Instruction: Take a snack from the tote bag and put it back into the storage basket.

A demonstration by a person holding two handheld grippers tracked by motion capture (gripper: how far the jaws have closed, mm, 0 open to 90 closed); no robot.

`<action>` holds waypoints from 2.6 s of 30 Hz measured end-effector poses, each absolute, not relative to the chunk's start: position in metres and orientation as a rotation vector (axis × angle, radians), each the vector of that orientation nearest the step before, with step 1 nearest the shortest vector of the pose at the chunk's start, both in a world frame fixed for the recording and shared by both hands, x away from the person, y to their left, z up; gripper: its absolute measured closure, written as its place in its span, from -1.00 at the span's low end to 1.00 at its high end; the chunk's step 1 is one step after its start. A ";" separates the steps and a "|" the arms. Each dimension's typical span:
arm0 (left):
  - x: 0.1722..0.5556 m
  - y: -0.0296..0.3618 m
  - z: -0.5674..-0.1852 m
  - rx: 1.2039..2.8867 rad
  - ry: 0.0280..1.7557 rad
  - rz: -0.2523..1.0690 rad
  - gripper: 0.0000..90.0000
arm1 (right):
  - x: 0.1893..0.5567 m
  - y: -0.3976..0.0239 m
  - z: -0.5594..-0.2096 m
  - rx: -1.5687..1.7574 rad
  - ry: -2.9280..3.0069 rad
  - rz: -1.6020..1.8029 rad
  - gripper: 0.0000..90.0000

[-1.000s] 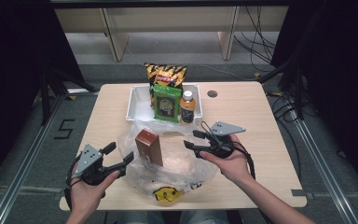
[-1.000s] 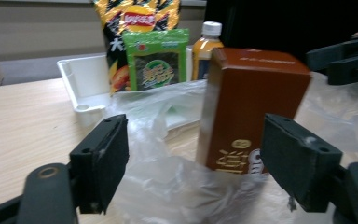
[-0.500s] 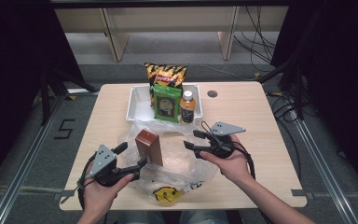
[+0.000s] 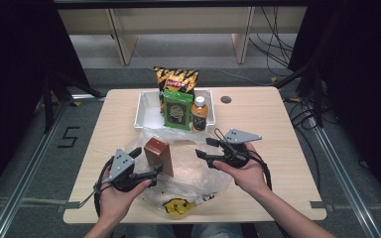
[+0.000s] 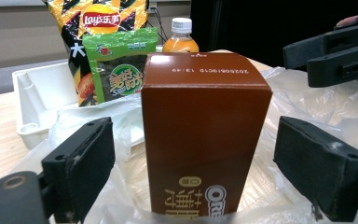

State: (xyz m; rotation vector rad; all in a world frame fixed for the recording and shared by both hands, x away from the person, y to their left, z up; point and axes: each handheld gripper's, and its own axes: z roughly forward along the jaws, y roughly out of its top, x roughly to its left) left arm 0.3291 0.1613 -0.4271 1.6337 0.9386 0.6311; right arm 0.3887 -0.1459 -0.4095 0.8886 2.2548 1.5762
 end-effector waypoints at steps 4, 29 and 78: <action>0.334 0.157 -0.427 1.633 0.940 0.635 -0.76 | 0.387 -0.145 -0.410 0.907 2.256 1.571 -0.07; 0.343 0.146 -0.435 1.628 0.959 0.668 -0.68 | 0.390 -0.148 -0.413 0.887 2.280 1.536 -0.08; 0.344 0.147 -0.415 1.535 0.977 0.713 -0.18 | 0.391 -0.150 -0.415 0.858 2.275 1.539 -0.08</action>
